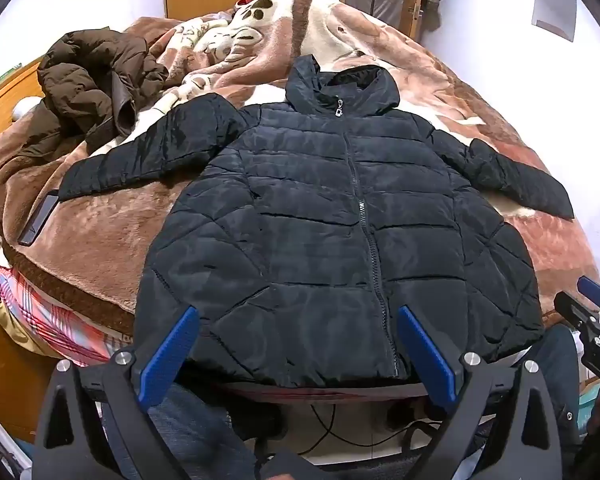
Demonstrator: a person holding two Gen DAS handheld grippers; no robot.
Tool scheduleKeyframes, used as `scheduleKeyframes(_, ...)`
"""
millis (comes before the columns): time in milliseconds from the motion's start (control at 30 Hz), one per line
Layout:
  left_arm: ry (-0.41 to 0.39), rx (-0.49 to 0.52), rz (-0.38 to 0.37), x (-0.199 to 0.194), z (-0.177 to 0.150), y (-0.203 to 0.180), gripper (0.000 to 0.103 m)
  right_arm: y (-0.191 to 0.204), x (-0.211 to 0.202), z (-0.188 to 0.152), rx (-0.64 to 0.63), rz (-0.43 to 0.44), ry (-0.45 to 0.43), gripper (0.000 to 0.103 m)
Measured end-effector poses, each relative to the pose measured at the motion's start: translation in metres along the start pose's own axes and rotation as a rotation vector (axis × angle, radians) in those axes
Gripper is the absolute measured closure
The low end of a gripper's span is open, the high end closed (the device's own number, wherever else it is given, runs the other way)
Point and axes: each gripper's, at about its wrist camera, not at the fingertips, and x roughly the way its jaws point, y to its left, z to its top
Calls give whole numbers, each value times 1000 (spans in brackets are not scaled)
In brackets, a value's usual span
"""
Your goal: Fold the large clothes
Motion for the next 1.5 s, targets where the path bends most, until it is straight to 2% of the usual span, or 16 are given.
scheduleKeyframes(1500, 10, 0, 3, 12, -11, 2, 3, 4, 6, 1, -1, -1, 15, 32)
